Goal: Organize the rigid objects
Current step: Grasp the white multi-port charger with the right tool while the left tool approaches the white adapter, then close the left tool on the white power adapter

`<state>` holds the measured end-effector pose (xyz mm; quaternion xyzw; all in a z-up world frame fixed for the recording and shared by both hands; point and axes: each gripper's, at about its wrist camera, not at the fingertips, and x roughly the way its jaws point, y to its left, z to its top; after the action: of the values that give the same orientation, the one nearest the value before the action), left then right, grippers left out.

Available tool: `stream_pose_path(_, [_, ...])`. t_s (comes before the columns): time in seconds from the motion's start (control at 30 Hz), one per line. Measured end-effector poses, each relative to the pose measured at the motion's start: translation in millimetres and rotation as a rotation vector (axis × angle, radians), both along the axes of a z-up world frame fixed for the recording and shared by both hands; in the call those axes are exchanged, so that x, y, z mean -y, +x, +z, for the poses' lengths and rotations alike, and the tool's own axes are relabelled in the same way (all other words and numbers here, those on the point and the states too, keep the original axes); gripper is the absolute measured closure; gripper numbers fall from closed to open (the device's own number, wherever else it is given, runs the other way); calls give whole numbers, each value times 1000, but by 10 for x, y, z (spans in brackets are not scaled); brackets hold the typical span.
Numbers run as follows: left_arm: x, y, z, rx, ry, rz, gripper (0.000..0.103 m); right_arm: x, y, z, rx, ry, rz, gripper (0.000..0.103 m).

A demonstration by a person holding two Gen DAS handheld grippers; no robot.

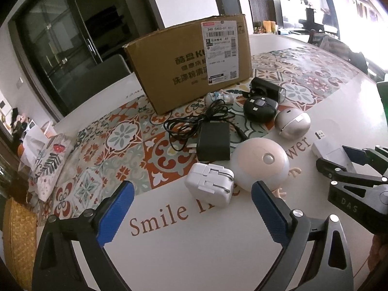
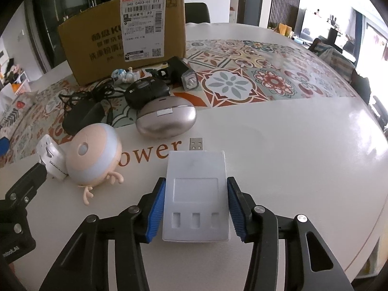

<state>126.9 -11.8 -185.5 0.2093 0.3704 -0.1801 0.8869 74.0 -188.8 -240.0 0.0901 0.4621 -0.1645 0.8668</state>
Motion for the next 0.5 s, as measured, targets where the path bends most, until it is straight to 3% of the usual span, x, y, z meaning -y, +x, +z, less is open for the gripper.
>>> stream_pose_path(0.13, [-8,58,-35,-30,-20,-42,11,-46,-13,111,7,-29,6,55])
stream_pose_path(0.33, [12,176,-154,-100,-23,-113,33,-144,22,229,19,-76,22,55])
stream_pose_path(0.5, [-12,239,-204,-117,-56,-139,39,-189,84,196,6,-48,30,55])
